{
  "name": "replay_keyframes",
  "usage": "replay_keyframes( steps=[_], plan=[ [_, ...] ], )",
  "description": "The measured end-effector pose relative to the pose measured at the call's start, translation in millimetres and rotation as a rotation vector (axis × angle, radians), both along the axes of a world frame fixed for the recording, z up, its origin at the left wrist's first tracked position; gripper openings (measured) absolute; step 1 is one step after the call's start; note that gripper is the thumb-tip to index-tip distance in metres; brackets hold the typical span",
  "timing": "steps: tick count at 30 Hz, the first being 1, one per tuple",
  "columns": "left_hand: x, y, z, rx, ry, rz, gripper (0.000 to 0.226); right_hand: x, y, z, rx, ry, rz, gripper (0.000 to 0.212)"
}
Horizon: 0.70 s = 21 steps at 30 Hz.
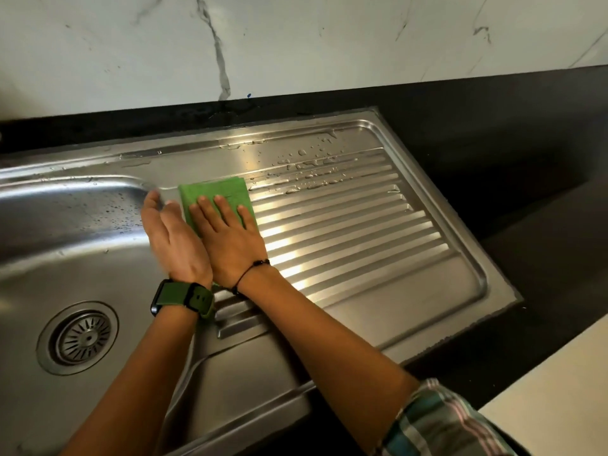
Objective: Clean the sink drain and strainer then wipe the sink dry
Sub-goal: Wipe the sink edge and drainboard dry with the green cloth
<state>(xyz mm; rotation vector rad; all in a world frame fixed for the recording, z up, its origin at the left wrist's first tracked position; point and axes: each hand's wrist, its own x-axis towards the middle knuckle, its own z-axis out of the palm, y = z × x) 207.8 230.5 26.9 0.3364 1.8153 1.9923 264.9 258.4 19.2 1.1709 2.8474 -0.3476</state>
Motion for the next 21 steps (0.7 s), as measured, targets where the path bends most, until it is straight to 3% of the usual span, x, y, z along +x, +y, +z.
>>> replay_keyframes(
  steps=[12, 16, 21],
  plan=[
    [5.0, 13.9, -2.0, 0.031, -0.048, -0.069, 0.041, -51.0, 71.3, -5.0, 0.002, 0.014, 0.042, 0.055],
    [11.4, 18.4, 2.0, -0.061, 0.102, -0.106, 0.043, -67.6, 95.3, -4.2, 0.031, -0.045, 0.075, 0.056],
    [13.7, 14.4, 4.4, -0.112, 0.149, -0.134, 0.037, -42.9, 83.5, 3.2, 0.0, -0.054, 0.092, 0.055]
  ],
)
